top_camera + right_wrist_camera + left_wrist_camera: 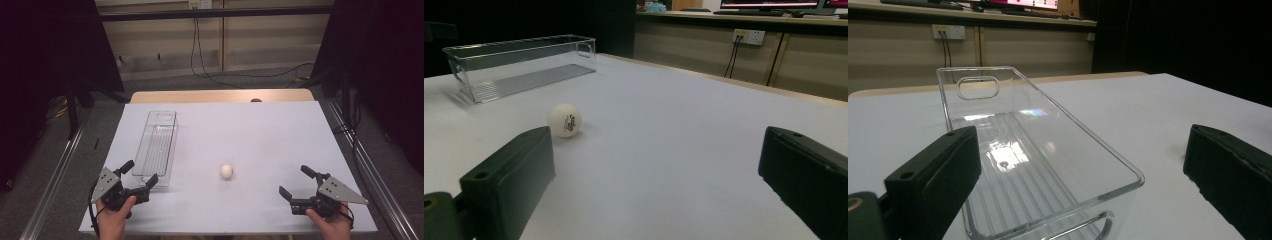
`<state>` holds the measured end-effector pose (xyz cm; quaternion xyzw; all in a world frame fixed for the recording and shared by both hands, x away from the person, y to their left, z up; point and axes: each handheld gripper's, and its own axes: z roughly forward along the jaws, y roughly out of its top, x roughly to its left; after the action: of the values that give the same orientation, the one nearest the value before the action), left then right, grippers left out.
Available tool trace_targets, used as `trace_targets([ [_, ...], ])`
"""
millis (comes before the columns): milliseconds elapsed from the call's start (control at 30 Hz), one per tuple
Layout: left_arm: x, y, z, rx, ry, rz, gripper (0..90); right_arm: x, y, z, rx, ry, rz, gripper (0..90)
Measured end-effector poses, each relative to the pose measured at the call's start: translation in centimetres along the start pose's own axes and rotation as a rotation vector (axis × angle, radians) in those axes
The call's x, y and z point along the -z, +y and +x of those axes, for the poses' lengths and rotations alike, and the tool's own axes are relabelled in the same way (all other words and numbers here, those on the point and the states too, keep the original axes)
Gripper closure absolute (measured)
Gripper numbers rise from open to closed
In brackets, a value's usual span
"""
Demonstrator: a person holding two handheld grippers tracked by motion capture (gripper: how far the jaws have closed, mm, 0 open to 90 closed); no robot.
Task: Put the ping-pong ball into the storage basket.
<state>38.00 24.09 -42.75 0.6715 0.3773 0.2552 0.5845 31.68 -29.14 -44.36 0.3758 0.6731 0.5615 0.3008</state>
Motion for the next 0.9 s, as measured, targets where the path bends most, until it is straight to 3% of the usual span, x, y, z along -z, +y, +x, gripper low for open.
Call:
trace_targets([
  [233, -0.3, 0.2, 0.0, 0.002, 0.002, 0.005, 2.1, 0.2, 0.0, 0.0, -0.002, -0.004, -0.001, 1.2],
  [900, -1.2, 1.4, -1.0, 0.002, -0.050, 0.042, 2.1, 0.1, 0.0, 0.0, 0.016, 0.010, -0.002, 1.6],
])
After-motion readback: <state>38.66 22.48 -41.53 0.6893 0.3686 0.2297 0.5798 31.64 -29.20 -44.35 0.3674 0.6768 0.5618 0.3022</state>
